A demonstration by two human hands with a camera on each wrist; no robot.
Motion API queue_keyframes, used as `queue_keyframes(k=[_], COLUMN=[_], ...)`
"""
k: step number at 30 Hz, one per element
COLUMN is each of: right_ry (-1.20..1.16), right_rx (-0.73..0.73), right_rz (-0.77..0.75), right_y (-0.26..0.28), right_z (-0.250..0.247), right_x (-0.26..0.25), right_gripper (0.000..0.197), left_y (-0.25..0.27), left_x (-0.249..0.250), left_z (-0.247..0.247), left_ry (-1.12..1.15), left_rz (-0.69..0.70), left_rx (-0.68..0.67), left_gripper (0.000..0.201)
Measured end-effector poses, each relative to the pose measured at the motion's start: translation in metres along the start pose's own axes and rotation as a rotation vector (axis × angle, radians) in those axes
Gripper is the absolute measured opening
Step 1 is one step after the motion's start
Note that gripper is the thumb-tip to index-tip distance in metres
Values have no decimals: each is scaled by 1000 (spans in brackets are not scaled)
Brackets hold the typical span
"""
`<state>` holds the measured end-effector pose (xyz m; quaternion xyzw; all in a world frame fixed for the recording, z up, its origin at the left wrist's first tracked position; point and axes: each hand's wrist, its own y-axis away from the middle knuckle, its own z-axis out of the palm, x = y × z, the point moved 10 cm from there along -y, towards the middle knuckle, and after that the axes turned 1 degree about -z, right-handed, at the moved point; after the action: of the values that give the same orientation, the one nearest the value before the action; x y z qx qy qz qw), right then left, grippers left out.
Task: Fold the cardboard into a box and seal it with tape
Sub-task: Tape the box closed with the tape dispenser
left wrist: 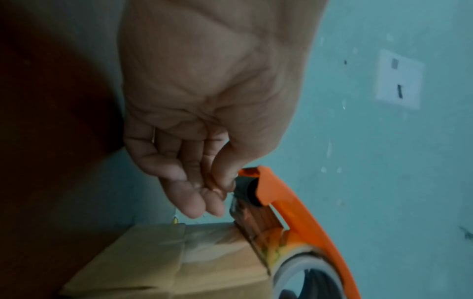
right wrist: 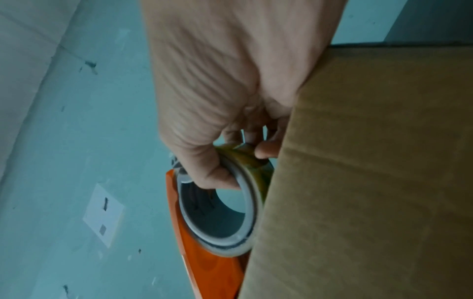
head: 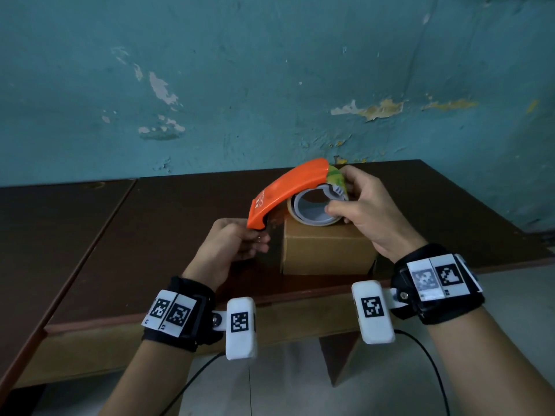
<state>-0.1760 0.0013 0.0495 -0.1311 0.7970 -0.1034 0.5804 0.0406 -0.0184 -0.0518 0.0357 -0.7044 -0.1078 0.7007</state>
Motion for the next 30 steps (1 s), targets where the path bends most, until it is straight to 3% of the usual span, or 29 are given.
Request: queue_keyframes(k=[7, 18, 30], right_ry=[-23, -15, -51], right_rx=[0, 15, 20], right_rz=[-15, -18, -16], right_y=[1, 1, 1], right_z=[-2, -2, -1], right_x=[-1, -2, -2], right_gripper=[22, 20, 21], left_y=[3, 12, 12], left_x=[1, -1, 3], left_z=[-3, -17, -14], left_ry=[-34, -87, -175], left_rz=[-43, -143, -106], left_rx=[-36, 108, 173], left_gripper=[27, 27, 18])
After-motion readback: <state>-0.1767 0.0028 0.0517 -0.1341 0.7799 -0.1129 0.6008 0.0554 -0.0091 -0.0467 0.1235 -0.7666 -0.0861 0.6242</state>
